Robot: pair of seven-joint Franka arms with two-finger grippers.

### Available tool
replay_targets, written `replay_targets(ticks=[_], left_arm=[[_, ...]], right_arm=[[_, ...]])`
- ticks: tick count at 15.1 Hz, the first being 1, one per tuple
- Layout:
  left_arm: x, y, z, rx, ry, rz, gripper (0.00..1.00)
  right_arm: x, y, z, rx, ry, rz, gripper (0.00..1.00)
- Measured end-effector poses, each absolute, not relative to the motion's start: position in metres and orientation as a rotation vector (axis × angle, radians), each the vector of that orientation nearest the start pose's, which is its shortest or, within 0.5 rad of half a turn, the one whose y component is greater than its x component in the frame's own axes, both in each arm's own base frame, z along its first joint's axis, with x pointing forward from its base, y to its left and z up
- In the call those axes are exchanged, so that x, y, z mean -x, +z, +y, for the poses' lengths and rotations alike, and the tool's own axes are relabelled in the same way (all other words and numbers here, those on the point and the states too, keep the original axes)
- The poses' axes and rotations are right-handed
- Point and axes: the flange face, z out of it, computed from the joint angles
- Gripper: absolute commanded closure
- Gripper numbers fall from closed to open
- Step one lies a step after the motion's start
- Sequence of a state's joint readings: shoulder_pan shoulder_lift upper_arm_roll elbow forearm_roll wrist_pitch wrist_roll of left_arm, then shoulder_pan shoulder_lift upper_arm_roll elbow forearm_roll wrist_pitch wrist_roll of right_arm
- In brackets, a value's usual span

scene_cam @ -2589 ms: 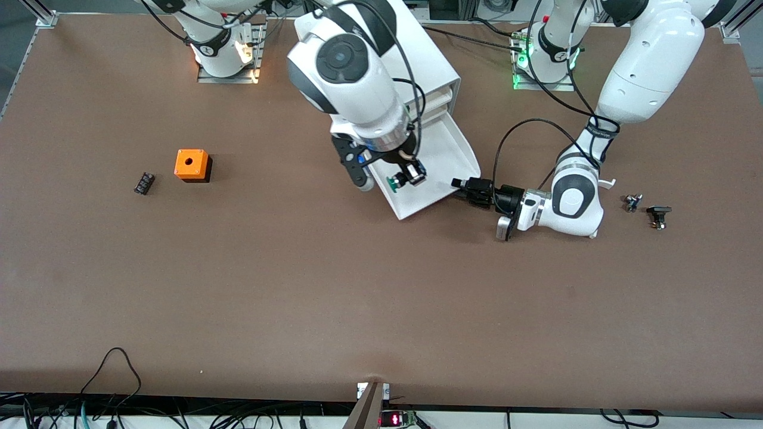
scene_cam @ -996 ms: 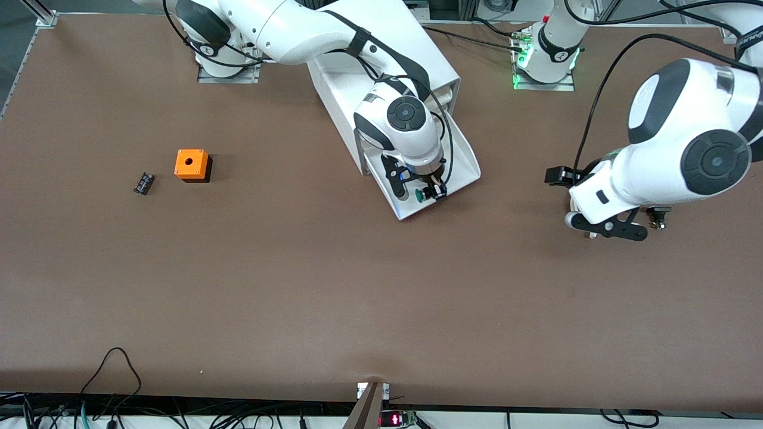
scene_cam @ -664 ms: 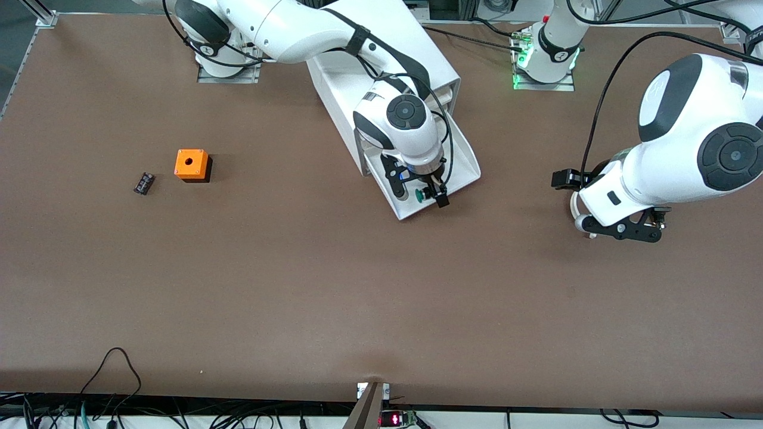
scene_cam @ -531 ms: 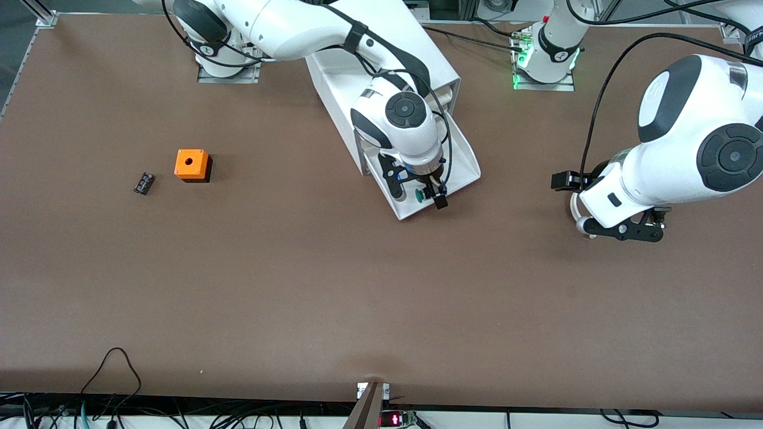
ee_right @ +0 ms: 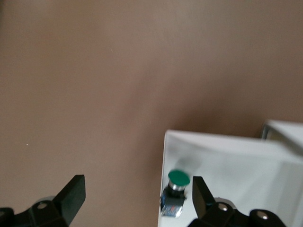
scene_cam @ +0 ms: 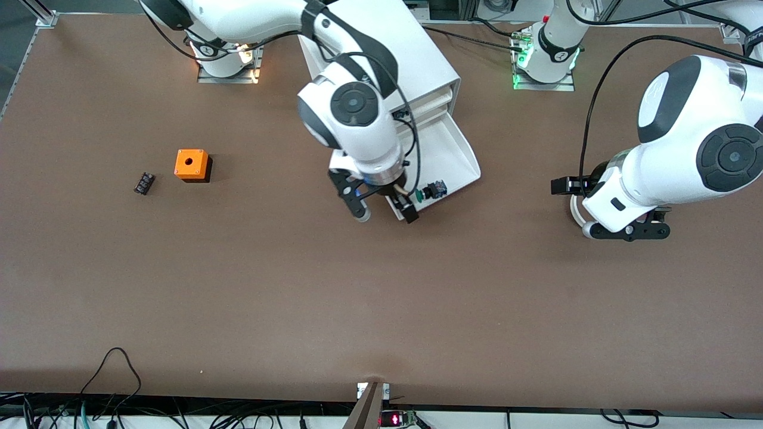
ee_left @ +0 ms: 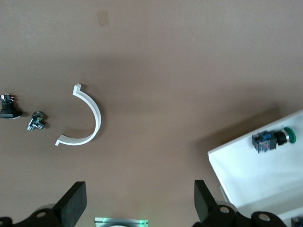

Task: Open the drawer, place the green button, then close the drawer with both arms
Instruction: 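Lower the button into the drawer and open the right gripper, then push the drawer shut with the left gripper while the right gripper withdraws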

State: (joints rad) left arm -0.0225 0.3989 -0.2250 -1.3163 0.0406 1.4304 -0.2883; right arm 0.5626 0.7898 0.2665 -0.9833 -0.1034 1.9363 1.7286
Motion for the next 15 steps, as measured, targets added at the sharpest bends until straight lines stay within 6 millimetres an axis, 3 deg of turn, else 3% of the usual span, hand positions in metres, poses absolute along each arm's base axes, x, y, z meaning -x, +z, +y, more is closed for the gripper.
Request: replay_targets(ticks=[3, 7, 12, 15], left_arm=[[-0.634, 0.472, -0.137, 3.088, 0.387, -0.168, 0.00], [-0.629, 0.421, -0.181, 3.113, 0.281, -0.338, 0.00], [-0.605, 0.350, -0.227, 3.152, 0.130, -0.595, 0.00], [-0.584, 0.314, -0.252, 3.165, 0.066, -0.721, 0.01]], right_arm=[[-0.617, 0.449, 0.459, 2.672, 0.023, 1.231, 0.00], [-0.654, 0.474, 0.376, 2.781, 0.051, 1.029, 0.00], [-0.678, 0.494, 0.285, 2.889, 0.061, 0.805, 0.00], [-0.681, 0.503, 0.225, 2.933, 0.077, 0.659, 0.00]])
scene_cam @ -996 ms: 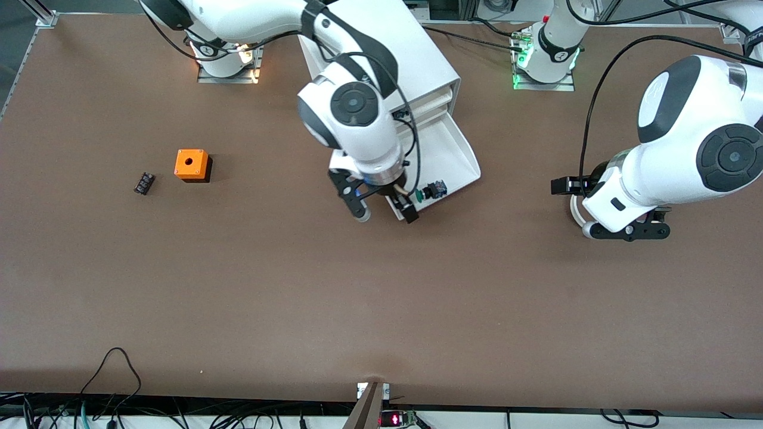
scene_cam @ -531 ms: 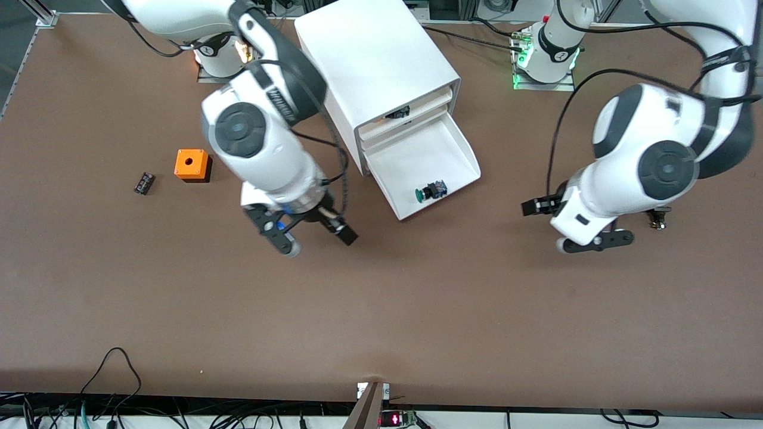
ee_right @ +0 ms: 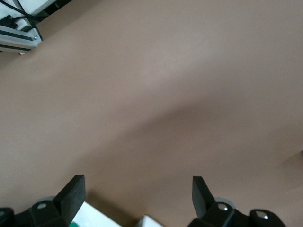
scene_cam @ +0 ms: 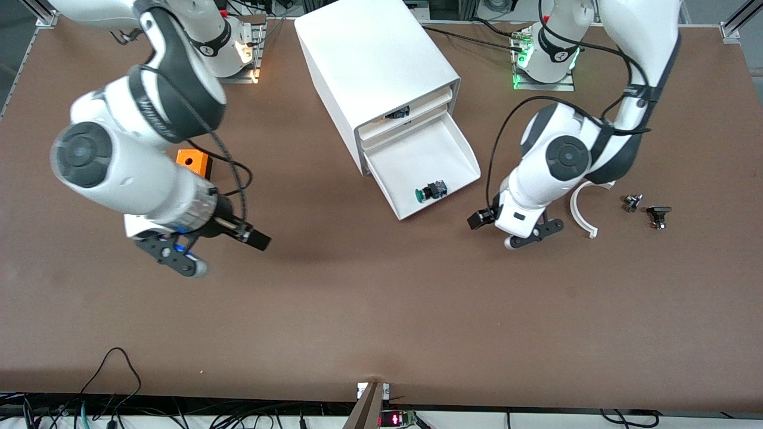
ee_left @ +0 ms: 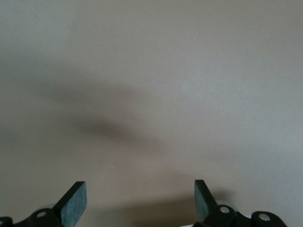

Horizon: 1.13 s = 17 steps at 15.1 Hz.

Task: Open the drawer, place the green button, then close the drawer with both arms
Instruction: 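Push the drawer shut with the left gripper while the right gripper withdraws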

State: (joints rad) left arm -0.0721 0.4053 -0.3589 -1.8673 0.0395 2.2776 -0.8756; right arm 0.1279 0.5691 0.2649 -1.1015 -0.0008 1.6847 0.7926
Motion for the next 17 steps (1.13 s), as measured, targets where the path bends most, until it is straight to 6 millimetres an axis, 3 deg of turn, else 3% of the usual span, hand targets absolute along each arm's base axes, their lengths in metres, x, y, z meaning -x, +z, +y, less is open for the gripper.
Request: replay_targets(ticks=[3, 6, 10, 14, 17], left_arm=[[-0.566, 0.284, -0.265, 3.162, 0.080, -0.755, 0.01], [-0.553, 0.263, -0.279, 3.160, 0.092, -0.784, 0.01], [-0.540, 0.239, -0.293, 3.158, 0.127, -0.784, 0.01], [-0.525, 0.231, -0.312, 3.154, 0.154, -0.753, 0.01], [-0.509, 0.225, -0.327, 3.150, 0.176, -0.707, 0.01]], right_arm=[[-0.669, 0.509, 0.172, 2.984, 0.095, 0.539, 0.00], [-0.651, 0.517, 0.139, 3.023, 0.103, 0.443, 0.00], [-0.636, 0.522, 0.114, 3.054, 0.108, 0.353, 0.00], [-0.625, 0.526, 0.103, 3.070, 0.107, 0.338, 0.00], [-0.620, 0.530, 0.078, 3.095, 0.096, 0.304, 0.00]])
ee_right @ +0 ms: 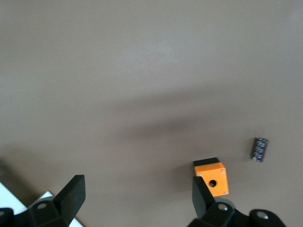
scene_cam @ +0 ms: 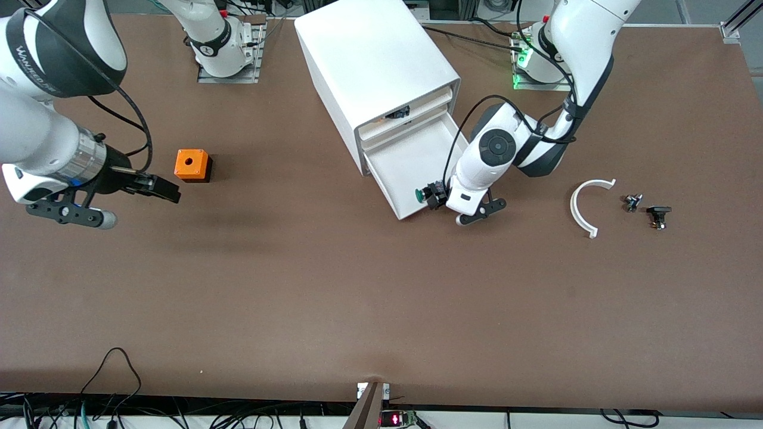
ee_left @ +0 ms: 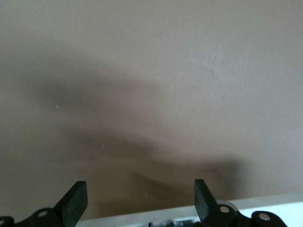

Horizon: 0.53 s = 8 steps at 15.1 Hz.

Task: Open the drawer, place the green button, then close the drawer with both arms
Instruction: 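Push the drawer shut with the left gripper while the right gripper withdraws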

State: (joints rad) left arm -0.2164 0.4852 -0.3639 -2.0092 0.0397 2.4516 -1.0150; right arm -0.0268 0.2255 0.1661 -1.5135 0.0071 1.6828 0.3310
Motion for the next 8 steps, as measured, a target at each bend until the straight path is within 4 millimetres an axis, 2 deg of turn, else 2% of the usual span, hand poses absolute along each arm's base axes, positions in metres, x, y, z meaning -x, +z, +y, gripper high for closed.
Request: replay_targets(ticks=[3, 8], left_arm=[[-0.488, 0.219, -0.345, 3.148, 0.207, -0.665, 0.01], [-0.441, 0.219, -0.388, 3.147, 0.284, -0.643, 0.01]], right_arm=[[-0.612, 0.539, 0.057, 3.116, 0.073, 0.299, 0.00], [-0.583, 0.574, 0.050, 3.121, -0.001, 0.308, 0.00]])
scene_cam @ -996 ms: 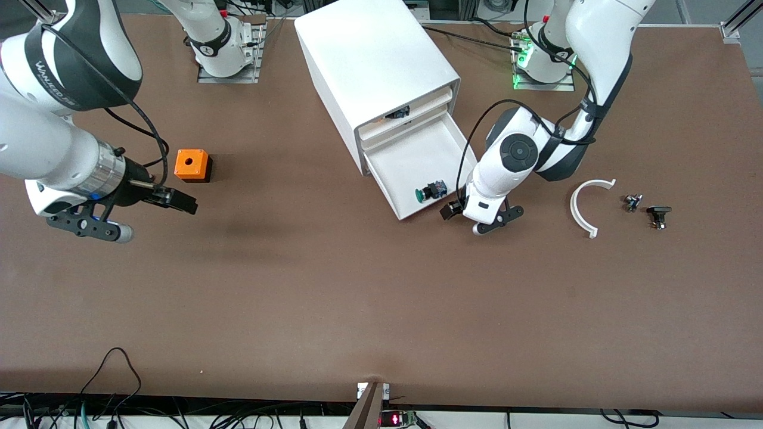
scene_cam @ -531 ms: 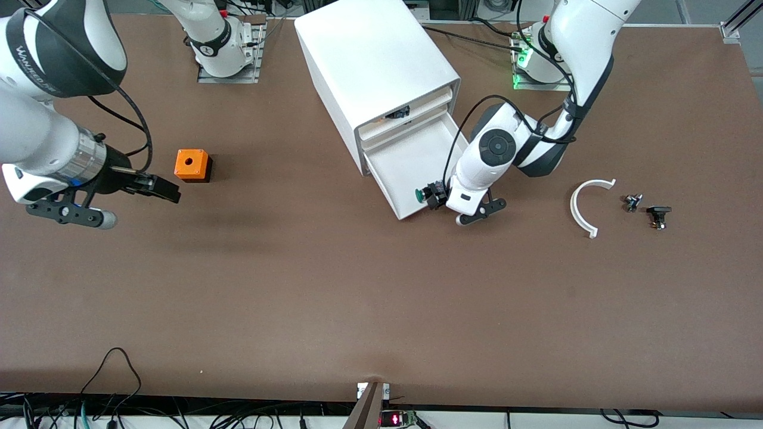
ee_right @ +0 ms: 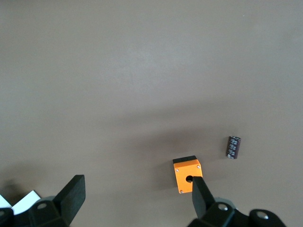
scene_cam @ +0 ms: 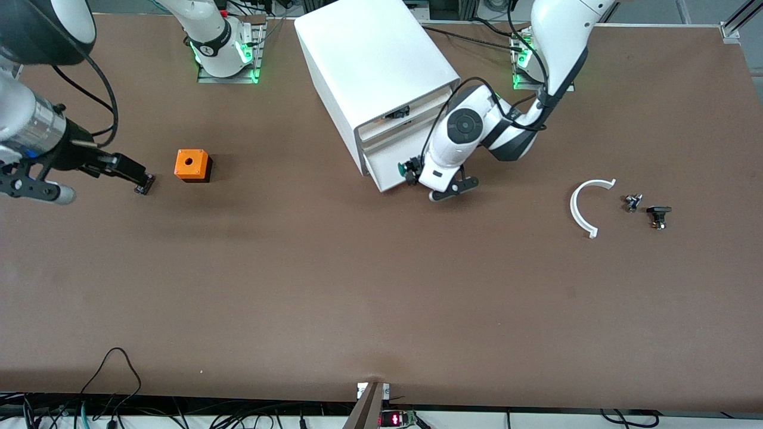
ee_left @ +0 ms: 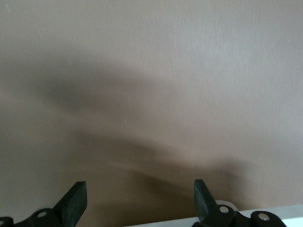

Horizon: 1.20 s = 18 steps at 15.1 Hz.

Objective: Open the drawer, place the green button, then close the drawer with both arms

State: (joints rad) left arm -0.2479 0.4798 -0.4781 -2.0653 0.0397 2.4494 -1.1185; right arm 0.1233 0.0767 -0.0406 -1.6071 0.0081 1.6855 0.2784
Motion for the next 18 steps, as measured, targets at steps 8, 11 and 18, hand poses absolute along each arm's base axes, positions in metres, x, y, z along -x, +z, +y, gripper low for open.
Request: replay_targets(ticks=[8, 11, 18], left_arm=[[-0.400, 0.224, -0.422, 3.147, 0.344, -0.642, 0.01], [-0.390, 0.227, -0.431, 3.146, 0.360, -0.643, 0.01], [-0.399, 0.239, -0.426, 3.149, 0.336, -0.648, 0.00]], right_arm=[[-0.545, 0.601, 0.047, 3.115, -0.047, 0.269, 0.00], [-0.546, 0.598, 0.050, 3.118, -0.038, 0.261, 0.00], [-0.550, 0.595, 0.048, 3.123, -0.034, 0.214, 0.00]])
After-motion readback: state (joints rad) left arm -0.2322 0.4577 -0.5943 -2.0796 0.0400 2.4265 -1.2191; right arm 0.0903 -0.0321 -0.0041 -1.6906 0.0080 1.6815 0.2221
